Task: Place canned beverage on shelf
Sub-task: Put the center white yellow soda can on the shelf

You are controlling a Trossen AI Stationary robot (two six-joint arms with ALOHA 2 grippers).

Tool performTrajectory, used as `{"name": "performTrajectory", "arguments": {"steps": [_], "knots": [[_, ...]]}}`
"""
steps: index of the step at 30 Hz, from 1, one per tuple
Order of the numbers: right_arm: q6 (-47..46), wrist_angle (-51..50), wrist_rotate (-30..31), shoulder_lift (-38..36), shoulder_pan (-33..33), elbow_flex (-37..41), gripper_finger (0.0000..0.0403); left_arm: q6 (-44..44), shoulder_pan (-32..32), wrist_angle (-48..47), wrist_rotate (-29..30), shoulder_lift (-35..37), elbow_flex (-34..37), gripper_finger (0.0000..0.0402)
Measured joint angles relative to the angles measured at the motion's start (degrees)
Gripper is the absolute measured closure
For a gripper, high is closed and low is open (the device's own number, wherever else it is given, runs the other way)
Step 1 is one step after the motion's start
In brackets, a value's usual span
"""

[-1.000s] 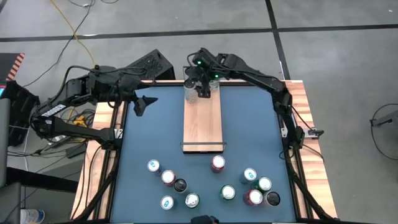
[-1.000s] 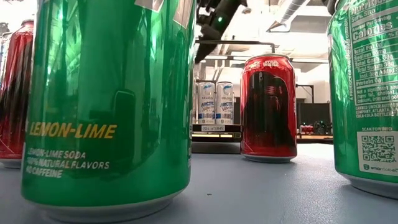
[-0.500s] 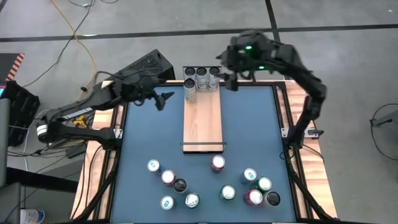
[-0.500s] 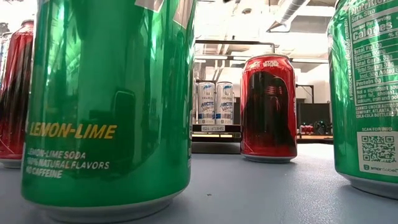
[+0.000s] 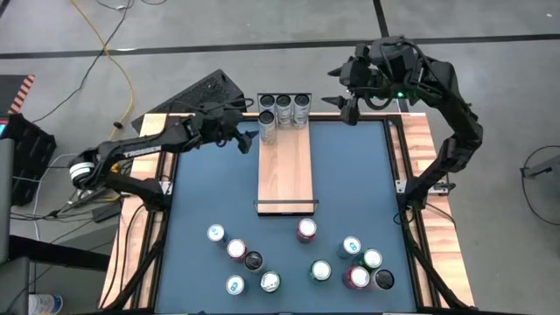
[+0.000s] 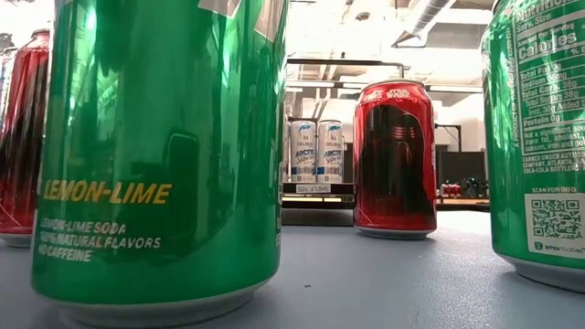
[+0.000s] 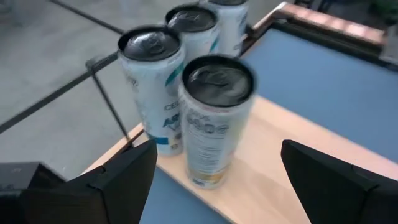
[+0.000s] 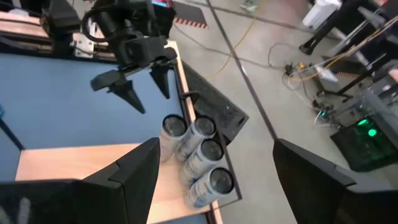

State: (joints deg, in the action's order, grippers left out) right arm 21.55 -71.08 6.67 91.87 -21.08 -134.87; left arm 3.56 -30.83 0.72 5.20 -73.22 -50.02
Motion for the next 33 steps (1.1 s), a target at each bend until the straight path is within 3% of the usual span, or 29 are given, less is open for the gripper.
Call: {"name": "performTrajectory", "arguments": {"steps": [10, 33], "knots": [[-0.7, -3.3, 0.0, 0.4, -0.1, 0.0, 0.0101, 0.1, 0.0, 7.1, 5.1, -6.6, 0.0, 0.0070], [-0.1, -3.6, -0.3, 0.4, 0.0, 0.0, 0.0101, -0.7, -0.6, 6.5, 12.0, -6.6, 0.0, 0.0070]]}}
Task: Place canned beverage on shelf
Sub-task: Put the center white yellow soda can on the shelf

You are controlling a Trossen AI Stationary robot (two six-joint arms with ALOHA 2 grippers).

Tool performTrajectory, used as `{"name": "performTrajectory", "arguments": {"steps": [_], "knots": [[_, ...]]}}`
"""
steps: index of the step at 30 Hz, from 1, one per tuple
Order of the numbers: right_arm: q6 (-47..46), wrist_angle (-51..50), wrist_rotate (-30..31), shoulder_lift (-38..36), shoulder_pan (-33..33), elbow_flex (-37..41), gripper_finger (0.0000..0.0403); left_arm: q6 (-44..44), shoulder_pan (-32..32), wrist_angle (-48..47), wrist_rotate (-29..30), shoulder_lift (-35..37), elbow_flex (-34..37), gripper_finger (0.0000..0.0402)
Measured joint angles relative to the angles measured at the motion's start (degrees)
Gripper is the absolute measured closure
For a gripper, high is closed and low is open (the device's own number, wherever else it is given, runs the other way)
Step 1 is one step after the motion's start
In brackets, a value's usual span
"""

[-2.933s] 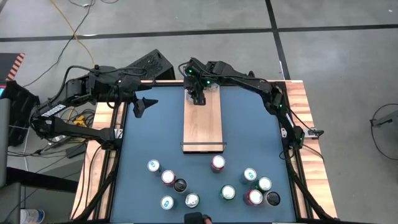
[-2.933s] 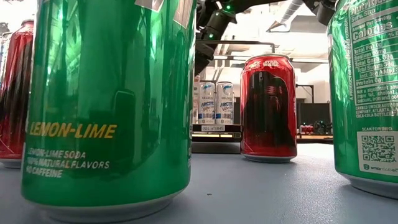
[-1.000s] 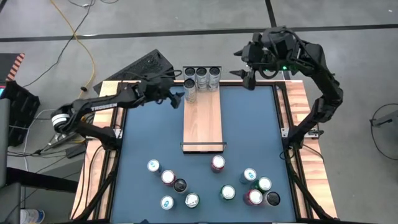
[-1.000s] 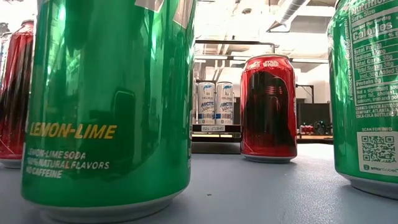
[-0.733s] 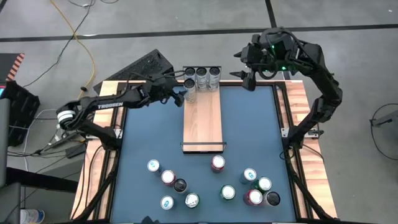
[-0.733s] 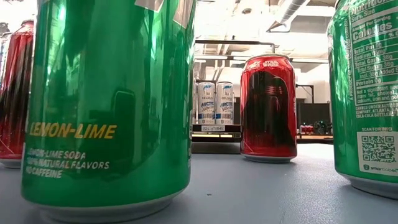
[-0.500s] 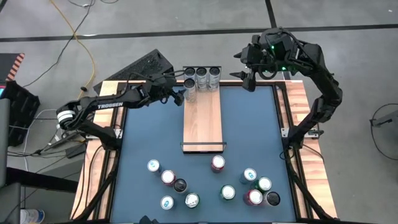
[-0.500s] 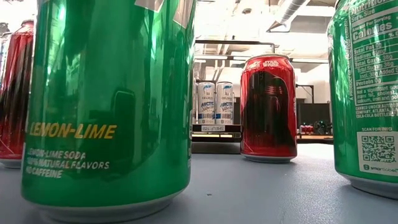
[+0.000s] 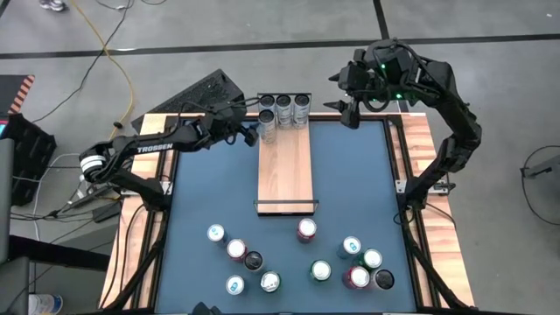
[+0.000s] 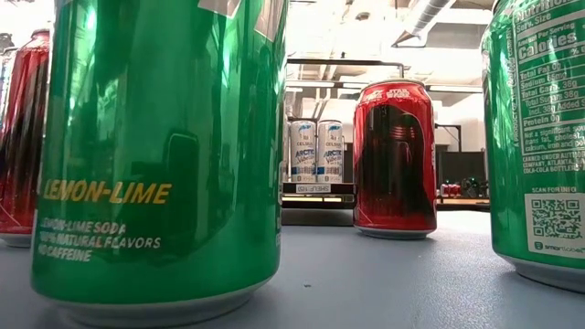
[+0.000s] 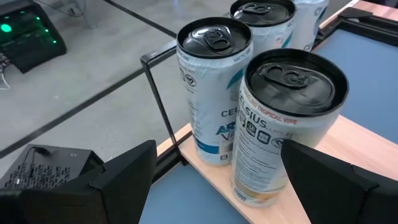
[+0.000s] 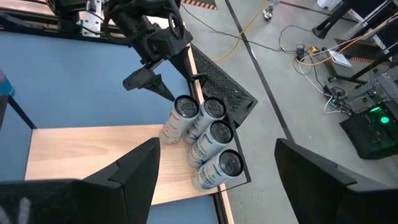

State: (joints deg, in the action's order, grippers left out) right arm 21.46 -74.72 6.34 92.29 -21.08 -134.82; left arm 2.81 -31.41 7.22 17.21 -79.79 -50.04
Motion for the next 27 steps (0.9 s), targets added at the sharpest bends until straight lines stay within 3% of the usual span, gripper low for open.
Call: {"name": "performTrajectory", "arguments": {"steps": [15, 24, 27], "knots": [[1.5, 0.0, -0.1, 0.0, 0.0, 0.0, 0.0101, 1.7, -1.7, 0.9, 1.0, 0.0, 0.0, 0.0070], [1.5, -2.2, -0.1, 0.0, 0.0, 0.0, 0.0101, 2.9, -0.5, -1.5, -6.8, 0.4, 0.0, 0.0070], [1.5, -2.9, -0.1, 0.0, 0.0, 0.0, 0.0101, 1.9, 0.3, -2.7, -6.4, 0.6, 0.0, 0.0070]]}}
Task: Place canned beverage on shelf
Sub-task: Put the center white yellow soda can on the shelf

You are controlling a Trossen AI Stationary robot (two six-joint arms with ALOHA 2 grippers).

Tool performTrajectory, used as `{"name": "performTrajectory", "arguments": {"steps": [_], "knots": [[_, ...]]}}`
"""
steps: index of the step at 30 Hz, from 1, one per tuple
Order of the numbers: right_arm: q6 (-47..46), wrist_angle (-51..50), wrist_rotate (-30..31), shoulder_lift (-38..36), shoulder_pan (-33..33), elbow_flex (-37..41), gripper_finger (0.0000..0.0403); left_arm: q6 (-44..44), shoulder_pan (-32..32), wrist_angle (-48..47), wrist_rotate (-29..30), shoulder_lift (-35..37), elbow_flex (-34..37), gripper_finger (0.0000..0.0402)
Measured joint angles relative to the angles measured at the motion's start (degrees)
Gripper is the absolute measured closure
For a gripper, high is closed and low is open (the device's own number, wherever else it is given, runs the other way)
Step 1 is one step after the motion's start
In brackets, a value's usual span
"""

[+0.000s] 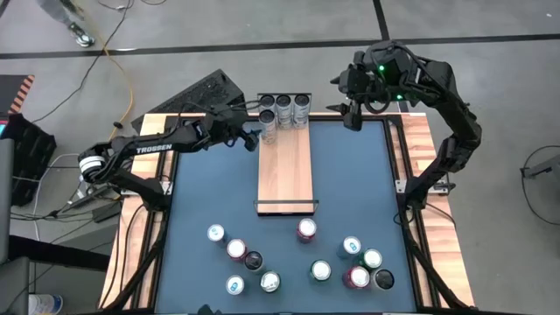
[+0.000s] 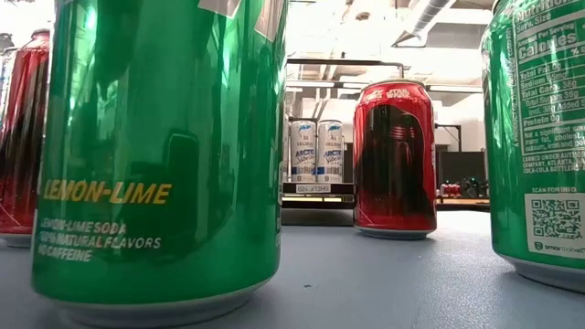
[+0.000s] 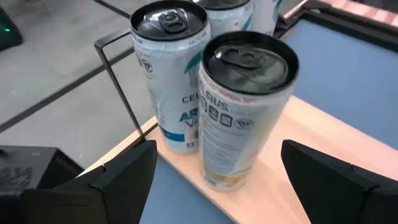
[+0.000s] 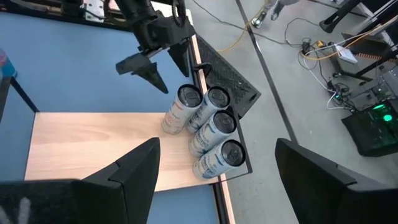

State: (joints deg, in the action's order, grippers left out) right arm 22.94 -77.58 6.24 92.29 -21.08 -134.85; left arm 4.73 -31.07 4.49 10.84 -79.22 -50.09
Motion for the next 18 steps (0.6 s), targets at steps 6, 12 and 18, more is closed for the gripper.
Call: {"name": "performTrajectory", "arguments": {"steps": [6, 12, 18], "knots": [[-0.4, -0.1, 0.0, 0.0, 0.0, 0.0, 0.0101, -0.6, -0.1, 2.0, 1.7, 0.0, 0.0, 0.0070], [-0.5, -0.1, 0.0, 0.0, 0.0, 0.0, 0.0101, -1.0, -0.1, 4.1, 1.5, -0.3, 0.0, 0.0070], [-0.5, -0.1, 0.0, 0.0, 0.0, 0.0, 0.0101, -1.0, -0.5, 4.5, 1.8, -0.7, 0.0, 0.0070]]}}
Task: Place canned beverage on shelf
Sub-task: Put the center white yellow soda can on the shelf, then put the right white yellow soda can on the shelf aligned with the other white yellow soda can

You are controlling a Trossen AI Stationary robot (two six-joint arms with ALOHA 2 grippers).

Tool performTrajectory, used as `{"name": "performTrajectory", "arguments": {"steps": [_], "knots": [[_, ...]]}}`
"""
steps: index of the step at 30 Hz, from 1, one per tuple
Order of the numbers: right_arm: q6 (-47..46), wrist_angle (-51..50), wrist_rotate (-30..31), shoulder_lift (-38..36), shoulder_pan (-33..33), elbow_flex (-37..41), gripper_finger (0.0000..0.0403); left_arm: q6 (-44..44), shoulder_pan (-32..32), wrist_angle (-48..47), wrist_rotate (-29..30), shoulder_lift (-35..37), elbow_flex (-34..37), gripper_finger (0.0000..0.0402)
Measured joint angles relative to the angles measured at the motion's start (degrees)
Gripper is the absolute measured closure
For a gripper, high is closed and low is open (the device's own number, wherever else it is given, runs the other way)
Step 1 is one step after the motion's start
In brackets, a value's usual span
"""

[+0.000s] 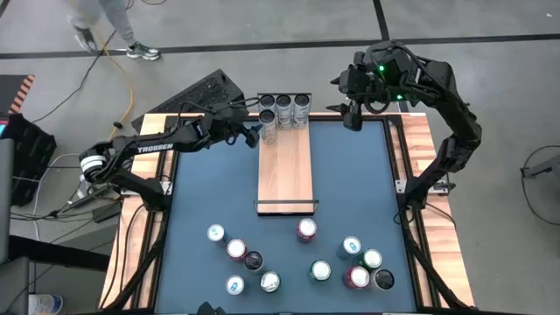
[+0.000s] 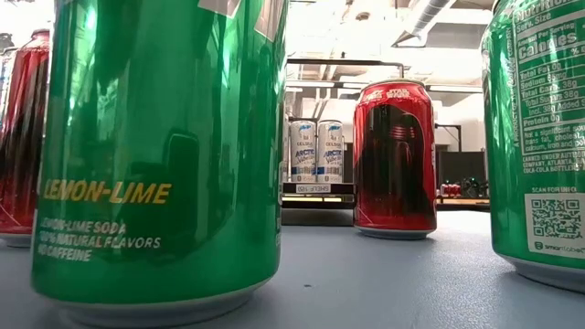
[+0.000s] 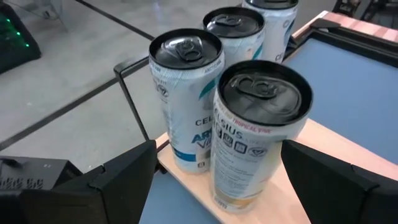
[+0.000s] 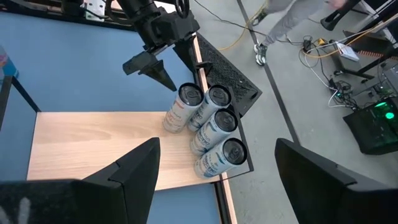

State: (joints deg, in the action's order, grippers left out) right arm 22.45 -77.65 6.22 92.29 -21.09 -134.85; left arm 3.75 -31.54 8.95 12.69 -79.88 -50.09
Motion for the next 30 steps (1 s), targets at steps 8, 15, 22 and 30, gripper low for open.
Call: {"name": "performTrajectory", "arguments": {"steps": [8, 15, 22, 30], "knots": [[0.0, 0.2, 0.0, 0.0, 0.0, 0.6, 0.0101, -0.6, -0.4, 0.2, 3.3, 0.0, 0.0, 0.0070], [0.1, -0.2, -0.3, 0.7, -0.1, 1.2, 0.0101, 0.2, -0.9, 0.1, 4.2, 0.0, 0.0, 0.0070], [0.5, -0.3, -0.4, 2.0, -2.4, 1.2, 0.0101, 1.2, -0.9, -4.2, 4.5, 1.8, 0.0, 0.0070], [0.5, -3.2, -11.0, 2.6, -2.3, 1.2, 0.0101, 4.8, -0.5, -9.5, -1.4, 10.6, -0.5, 0.0070]]}}
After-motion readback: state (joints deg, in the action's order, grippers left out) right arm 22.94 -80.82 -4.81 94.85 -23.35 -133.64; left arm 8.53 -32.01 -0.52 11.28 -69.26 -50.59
